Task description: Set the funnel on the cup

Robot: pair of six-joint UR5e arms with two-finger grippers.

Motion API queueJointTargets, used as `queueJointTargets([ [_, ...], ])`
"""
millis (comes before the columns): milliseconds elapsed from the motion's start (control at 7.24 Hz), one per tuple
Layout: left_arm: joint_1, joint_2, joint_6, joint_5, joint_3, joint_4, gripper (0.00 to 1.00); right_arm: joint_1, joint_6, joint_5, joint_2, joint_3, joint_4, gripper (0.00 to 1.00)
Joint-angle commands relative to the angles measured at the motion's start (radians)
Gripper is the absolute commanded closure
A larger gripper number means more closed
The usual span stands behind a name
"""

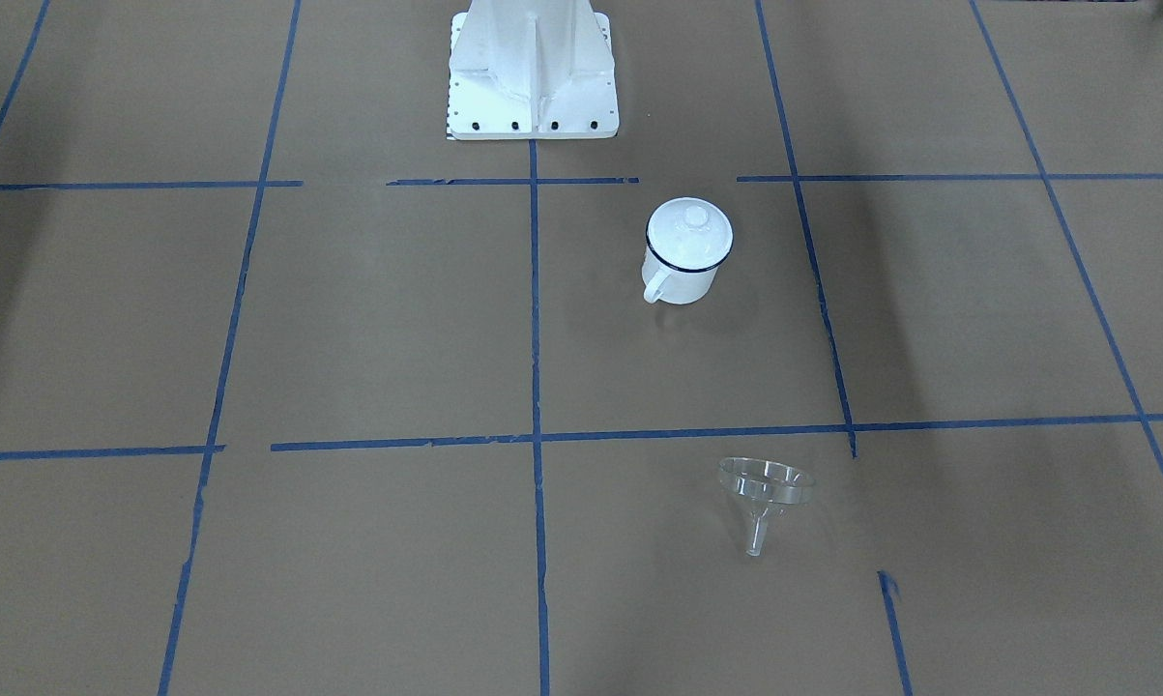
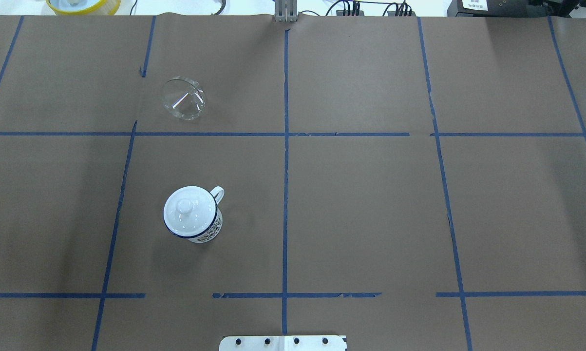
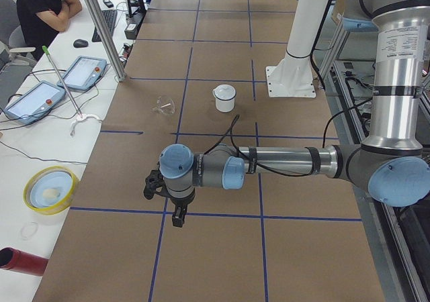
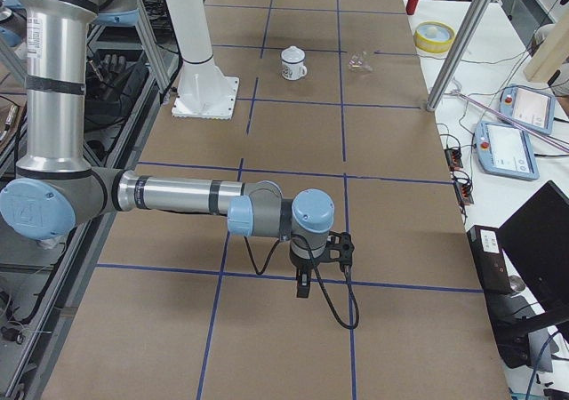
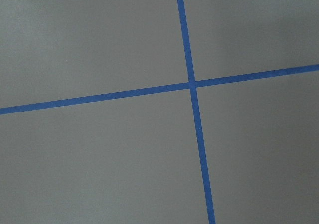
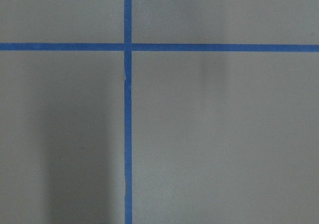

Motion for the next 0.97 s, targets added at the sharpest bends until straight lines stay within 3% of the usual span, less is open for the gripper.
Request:
queueJointTargets([
  [0, 0.002, -0.002, -0.001, -0.002, 0.004, 0.000, 0.00, 0.000, 0.000, 0.000, 0.000, 0.000, 0.000, 0.00],
  [414, 0.003, -0.024, -0.014, -0.002, -0.019, -0.002, 0.00, 0.000, 0.000, 0.000, 0.000, 0.000, 0.000, 0.00],
  [829, 0.038, -0.070, -0.237, 0.049, -0.233, 0.035, 0.00, 0.000, 0.000, 0.000, 0.000, 0.000, 0.000, 0.00],
])
